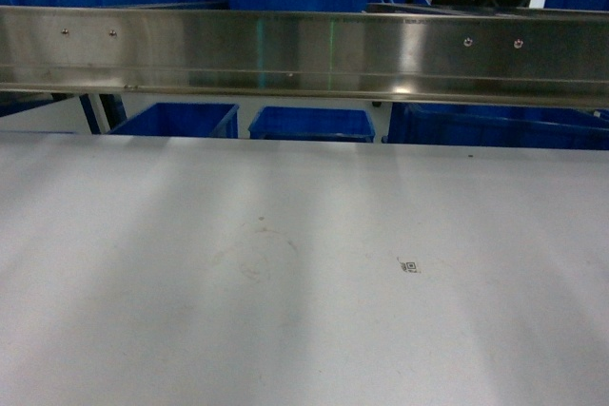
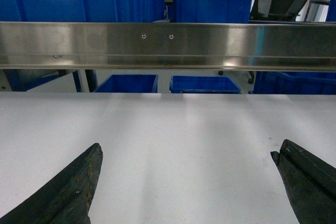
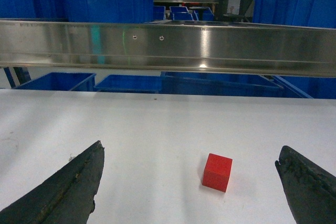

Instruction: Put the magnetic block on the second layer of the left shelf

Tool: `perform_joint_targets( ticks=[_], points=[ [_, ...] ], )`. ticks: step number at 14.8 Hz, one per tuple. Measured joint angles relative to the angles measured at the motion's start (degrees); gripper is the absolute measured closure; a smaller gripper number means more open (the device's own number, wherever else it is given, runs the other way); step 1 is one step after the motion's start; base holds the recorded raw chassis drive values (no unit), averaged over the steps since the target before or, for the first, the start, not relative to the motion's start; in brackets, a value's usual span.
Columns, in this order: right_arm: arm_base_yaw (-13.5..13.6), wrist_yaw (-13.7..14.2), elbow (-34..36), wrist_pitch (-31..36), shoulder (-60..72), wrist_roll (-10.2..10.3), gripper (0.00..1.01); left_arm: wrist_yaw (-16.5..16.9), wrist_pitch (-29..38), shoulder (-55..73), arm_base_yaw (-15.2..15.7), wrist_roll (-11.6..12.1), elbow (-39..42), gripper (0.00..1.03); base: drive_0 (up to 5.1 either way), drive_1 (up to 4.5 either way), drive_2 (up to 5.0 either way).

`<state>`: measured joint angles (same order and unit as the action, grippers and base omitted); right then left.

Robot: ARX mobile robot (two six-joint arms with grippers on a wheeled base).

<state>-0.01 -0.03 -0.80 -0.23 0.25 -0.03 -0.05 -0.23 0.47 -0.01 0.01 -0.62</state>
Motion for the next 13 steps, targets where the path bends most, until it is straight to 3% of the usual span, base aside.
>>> perform_joint_targets(
  ticks=[13],
  points=[
    [0.0, 0.0, 0.0, 0.0, 0.0, 0.0, 0.03, 0.0, 0.0, 0.0, 0.0, 0.0, 0.0, 0.05, 0.0, 0.00, 0.0]
  ],
)
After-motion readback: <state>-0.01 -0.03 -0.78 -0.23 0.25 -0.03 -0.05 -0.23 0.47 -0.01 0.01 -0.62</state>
